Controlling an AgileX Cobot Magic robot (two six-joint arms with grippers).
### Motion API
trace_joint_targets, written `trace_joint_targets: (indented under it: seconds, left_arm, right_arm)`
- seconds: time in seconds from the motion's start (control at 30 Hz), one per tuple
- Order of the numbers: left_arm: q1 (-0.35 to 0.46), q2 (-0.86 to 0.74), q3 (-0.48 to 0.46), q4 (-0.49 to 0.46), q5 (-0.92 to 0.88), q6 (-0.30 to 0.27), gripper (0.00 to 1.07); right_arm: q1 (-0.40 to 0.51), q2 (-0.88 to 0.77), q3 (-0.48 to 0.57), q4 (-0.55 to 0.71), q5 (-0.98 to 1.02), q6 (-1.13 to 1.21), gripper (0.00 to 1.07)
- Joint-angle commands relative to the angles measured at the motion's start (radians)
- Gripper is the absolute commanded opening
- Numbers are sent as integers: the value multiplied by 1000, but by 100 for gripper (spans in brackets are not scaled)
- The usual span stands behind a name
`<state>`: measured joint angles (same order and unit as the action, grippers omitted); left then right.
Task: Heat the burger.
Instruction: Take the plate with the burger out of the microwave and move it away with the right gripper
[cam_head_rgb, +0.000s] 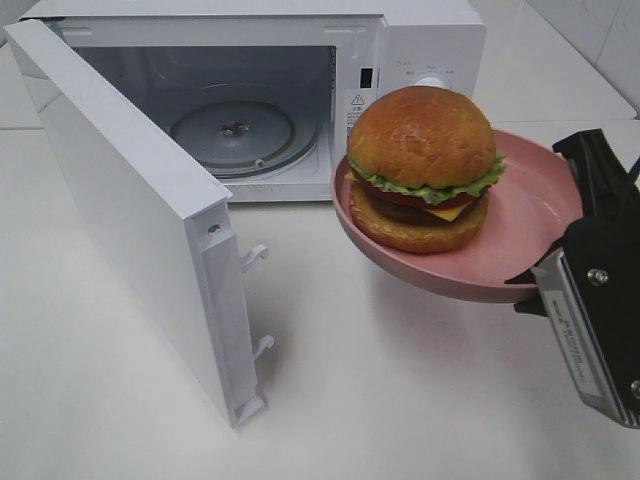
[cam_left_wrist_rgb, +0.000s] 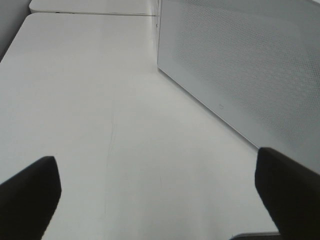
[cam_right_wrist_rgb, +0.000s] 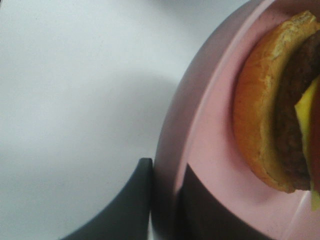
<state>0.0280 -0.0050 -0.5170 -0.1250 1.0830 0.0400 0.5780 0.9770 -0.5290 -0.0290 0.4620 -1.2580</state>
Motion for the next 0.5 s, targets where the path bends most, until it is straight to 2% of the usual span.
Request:
trace_joint_targets:
  seconds: [0.03, 0.17, 0.5]
  left_arm:
    - [2, -6, 1, 0, -12, -2, 98]
    - [2, -6, 1, 0, -12, -2, 98]
    - [2, -6, 1, 0, -12, -2, 98]
  right_arm:
    - [-2, -39, -7, -75, -20, 89, 1]
    - [-2, -78, -7, -201, 37, 242, 1]
    - [-2, -95, -7, -353, 142, 562, 1]
